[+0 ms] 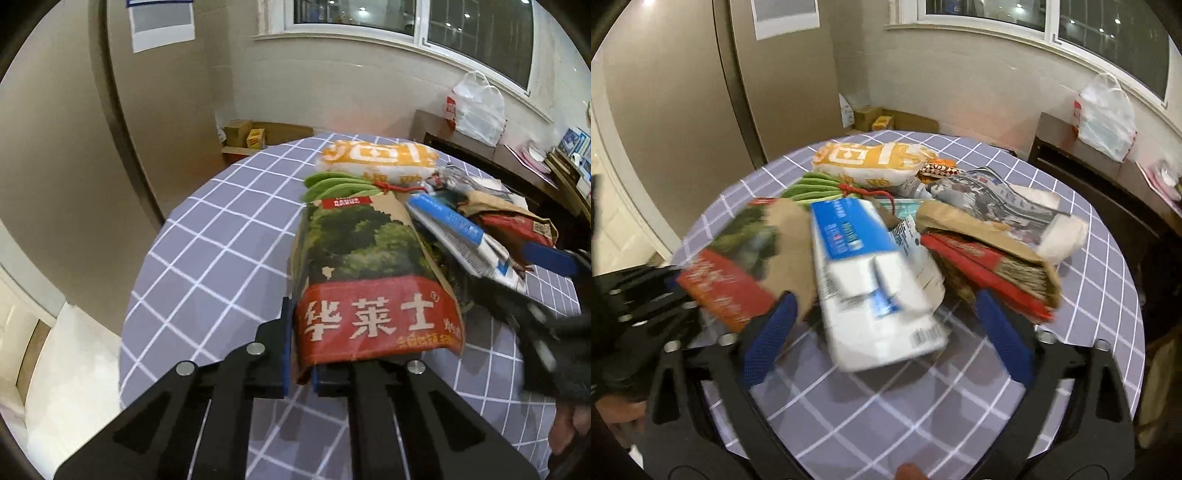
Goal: Collect trash
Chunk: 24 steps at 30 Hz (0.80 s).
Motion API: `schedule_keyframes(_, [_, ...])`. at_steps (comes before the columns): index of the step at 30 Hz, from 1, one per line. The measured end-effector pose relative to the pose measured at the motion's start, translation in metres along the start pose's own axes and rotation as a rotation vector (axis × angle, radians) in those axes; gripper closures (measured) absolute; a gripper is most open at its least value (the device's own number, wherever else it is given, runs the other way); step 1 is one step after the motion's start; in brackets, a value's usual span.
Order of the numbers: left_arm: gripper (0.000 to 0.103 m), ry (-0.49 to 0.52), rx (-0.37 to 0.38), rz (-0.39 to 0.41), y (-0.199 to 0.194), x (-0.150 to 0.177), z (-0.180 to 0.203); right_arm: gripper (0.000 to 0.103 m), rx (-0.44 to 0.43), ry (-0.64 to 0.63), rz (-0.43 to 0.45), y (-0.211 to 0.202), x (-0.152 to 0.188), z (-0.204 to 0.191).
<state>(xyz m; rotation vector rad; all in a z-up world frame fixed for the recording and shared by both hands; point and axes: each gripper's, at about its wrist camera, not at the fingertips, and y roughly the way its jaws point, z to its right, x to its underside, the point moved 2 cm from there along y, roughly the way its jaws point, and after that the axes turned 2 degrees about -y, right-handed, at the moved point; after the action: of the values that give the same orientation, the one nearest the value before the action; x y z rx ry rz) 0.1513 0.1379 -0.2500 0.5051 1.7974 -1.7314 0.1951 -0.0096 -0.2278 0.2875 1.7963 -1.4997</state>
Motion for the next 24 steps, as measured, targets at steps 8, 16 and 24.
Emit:
schedule_keyframes(8, [0.096, -0.043, -0.012, 0.005, -0.012, 0.007, -0.014, 0.042, -0.106, 0.055, -0.033, -0.003, 0.009, 0.013])
schedule_keyframes(16, [0.096, -0.056, -0.002, 0.022, -0.026, 0.015, -0.011, 0.042, -0.233, 0.178, -0.024, -0.037, 0.033, 0.028])
schedule_keyframes(24, [0.096, -0.042, 0.001, 0.023, -0.029, 0.021, 0.002, 0.042, -0.283, 0.222, -0.025, -0.052, 0.050, 0.038])
